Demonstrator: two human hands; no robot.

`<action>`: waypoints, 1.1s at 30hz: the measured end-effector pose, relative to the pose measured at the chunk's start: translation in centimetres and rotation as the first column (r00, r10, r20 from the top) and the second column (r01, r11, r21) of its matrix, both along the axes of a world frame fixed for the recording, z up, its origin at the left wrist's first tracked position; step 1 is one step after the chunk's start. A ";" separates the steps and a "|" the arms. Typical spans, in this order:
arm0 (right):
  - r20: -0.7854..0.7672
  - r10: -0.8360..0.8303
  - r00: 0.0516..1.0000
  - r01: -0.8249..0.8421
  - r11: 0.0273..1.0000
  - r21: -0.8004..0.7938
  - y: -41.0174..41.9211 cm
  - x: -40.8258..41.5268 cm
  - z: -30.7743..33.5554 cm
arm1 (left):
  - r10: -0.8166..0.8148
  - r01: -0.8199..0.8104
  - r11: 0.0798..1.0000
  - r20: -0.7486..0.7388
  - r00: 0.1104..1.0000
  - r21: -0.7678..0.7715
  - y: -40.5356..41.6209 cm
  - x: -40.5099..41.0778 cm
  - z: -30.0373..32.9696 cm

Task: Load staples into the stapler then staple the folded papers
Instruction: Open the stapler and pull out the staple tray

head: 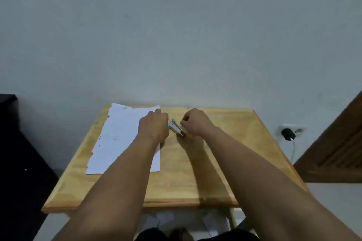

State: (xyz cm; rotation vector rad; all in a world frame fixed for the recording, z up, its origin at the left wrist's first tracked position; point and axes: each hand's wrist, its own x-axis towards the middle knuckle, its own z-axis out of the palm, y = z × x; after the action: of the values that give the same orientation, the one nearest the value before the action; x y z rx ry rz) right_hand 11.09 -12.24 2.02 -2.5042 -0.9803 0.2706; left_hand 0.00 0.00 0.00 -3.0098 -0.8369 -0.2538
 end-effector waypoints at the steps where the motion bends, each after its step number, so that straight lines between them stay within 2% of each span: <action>1: -0.020 0.004 1.000 -0.004 1.000 -0.027 1.0 0.7 -0.7 | -0.009 0.008 1.000 -0.043 0.999 -0.013 0.4 0.6 -0.3; 4: -0.039 -0.003 0.999 -0.001 0.996 -0.092 3.1 1.7 -1.9 | -0.079 0.078 0.997 -0.067 0.995 -0.014 1.7 2.4 -1.9; 7: -0.051 -0.023 0.998 0.019 0.998 -0.066 3.9 2.3 -2.8 | -0.124 0.122 0.992 -0.059 0.991 -0.026 2.1 2.6 -2.7; 12: 0.087 0.020 0.996 -0.011 0.995 -0.104 3.2 1.4 -3.6 | -0.157 0.157 0.987 -0.023 0.987 -0.023 1.9 1.9 -3.1; 14: 0.096 0.019 0.995 -0.012 0.998 -0.069 2.4 1.2 -3.6 | -0.180 0.180 0.983 0.008 0.984 -0.047 1.4 1.7 -2.9; 17: 0.101 -0.026 0.995 0.020 0.998 0.060 0.9 0.8 -3.5 | -0.174 0.201 0.964 0.158 0.972 -0.176 0.1 0.8 -2.6; 21: 0.016 -0.080 0.997 0.073 0.964 0.255 -1.8 -0.6 -3.3 | -0.086 0.259 0.835 0.352 0.932 -0.484 -2.2 -0.5 -1.5; 24: -0.095 -0.053 0.994 0.086 0.921 0.380 -3.8 -1.6 -3.2 | -0.008 0.270 0.776 0.420 0.908 -0.570 -4.2 -1.6 -0.6; 27: -0.163 0.008 0.987 0.062 0.905 0.420 -5.7 -2.6 -3.4 | 0.076 0.291 0.698 0.472 0.878 -0.654 -6.2 -3.1 -0.8; 30: -0.089 0.051 0.995 -0.010 0.912 0.411 -7.0 -4.2 -3.2 | 0.134 0.328 0.626 0.512 0.848 -0.707 -7.8 -4.5 -1.0; 33: -0.008 -0.029 1.000 0.030 0.909 0.415 -7.9 -4.9 -3.7 | 0.145 0.338 0.616 0.524 0.839 -0.712 -9.0 -5.5 -1.1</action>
State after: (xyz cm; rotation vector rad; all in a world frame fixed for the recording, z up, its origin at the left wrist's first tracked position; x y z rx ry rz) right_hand 6.17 -20.18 -1.72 -2.1249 -0.8901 0.0446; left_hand -5.47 -8.98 -1.13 -3.9092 -1.0077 -1.0558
